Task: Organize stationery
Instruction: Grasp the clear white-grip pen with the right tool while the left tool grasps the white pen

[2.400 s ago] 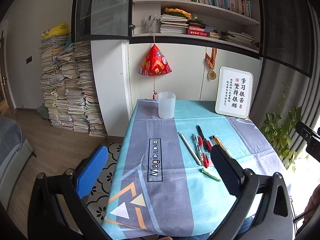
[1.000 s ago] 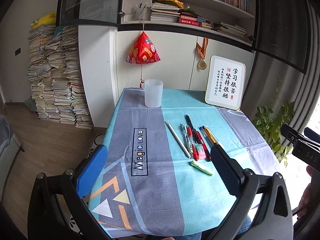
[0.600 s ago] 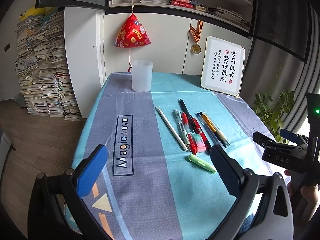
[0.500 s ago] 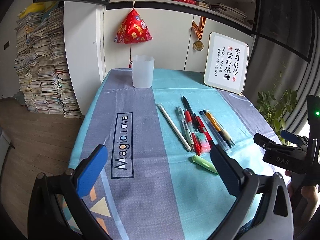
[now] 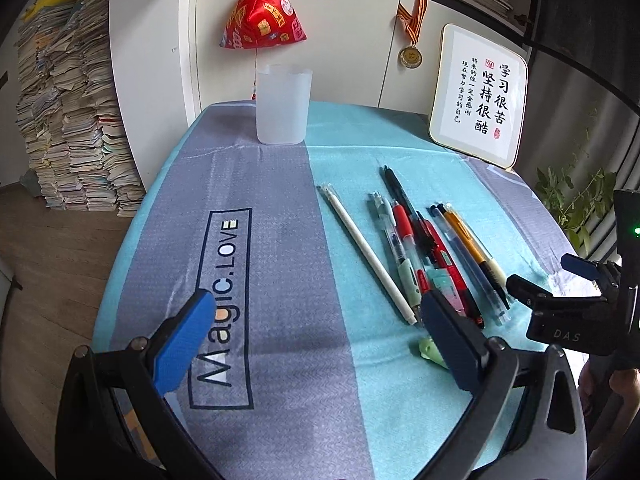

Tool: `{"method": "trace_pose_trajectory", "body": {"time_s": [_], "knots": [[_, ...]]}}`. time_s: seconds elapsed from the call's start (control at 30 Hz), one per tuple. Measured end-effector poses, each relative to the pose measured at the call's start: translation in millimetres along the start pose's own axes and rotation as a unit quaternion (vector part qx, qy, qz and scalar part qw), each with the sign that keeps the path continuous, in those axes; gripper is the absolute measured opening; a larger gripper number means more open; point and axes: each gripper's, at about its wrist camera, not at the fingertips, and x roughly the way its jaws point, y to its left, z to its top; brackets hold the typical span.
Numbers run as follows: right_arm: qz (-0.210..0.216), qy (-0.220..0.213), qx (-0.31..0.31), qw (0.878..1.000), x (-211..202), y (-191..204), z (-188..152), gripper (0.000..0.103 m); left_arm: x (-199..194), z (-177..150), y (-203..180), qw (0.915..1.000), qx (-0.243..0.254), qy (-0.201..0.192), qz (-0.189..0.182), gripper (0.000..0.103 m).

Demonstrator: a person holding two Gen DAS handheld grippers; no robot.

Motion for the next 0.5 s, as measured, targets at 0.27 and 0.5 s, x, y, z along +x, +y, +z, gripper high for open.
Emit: {"method": "trace_pose_trajectory", "body": {"time_s": [0.27,0.5], "knots": [[-0.005,0.010,-0.017,1.000,18,7,6,0.103,12,-1,1,0.9999,0.001,0.010,0.002,0.102],[0.039,-0.010,-0.019,0.999,23,14,12,0.089,13,1,3,0.9998,-0.002,0.010,0.018,0.102]]}}
